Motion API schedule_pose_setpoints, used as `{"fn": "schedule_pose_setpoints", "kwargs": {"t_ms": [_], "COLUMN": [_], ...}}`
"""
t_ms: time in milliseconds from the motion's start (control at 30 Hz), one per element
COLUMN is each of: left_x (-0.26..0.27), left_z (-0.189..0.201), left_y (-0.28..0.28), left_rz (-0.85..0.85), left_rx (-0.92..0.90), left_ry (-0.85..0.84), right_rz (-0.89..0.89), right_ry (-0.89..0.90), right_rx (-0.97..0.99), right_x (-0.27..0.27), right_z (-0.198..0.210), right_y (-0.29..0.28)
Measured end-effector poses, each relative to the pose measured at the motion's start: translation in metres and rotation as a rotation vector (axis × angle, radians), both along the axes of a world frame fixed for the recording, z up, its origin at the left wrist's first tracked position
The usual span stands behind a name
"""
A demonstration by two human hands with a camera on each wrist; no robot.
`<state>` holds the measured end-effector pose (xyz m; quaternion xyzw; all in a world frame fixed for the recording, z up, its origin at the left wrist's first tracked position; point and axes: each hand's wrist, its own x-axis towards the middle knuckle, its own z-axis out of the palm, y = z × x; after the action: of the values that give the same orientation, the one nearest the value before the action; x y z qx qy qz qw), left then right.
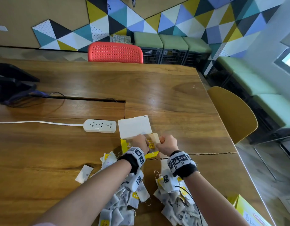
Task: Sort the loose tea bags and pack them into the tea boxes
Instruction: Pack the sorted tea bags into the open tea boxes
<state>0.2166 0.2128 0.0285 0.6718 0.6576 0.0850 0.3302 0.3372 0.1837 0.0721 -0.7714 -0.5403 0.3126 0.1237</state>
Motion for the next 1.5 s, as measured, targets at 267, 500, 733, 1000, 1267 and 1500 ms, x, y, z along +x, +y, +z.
{"fn": "schedule_pose_setpoints", "kwargs": {"t_ms": [267, 500, 733, 1000, 1267, 1500], "left_x": [-0.075, -0.136, -0.140, -0.126, -0.113, -0.117], "left_z": [0.026, 0.010, -0.009, -0.005, 0.024, 0.045], "left_y": [-0.034, -0.108, -0.150, -0.164, -0.160, -0.149], "left_rz": [0.050, -0.067, -0.112, -0.053, 0.287, 0.499], "left_rx": [0.100, 0.126, 0.138, 0.094, -0.027, -0.241], "left_ry": [-0.289, -0.210, -0.129, -0.068, -0.469, -0.897], "right_rz": [-0.192, 0.065, 0.531, 0.588, 0.312, 0.335], "right_ry": [0.095, 0.167, -0.075, -0.138, 0.240, 0.421], "right_rx": [0.345, 0.136, -0.092, -0.103, 0.315, 0.487], "right_x": [0.003, -0.020, -0.044, -0.053, -0.057, -0.086], "right_z": [0.001, -0.016, -0.042, -0.033, 0.005, 0.005], "right_y": [-0.043, -0.109, -0.122, -0.113, -0.101, -0.100]}}
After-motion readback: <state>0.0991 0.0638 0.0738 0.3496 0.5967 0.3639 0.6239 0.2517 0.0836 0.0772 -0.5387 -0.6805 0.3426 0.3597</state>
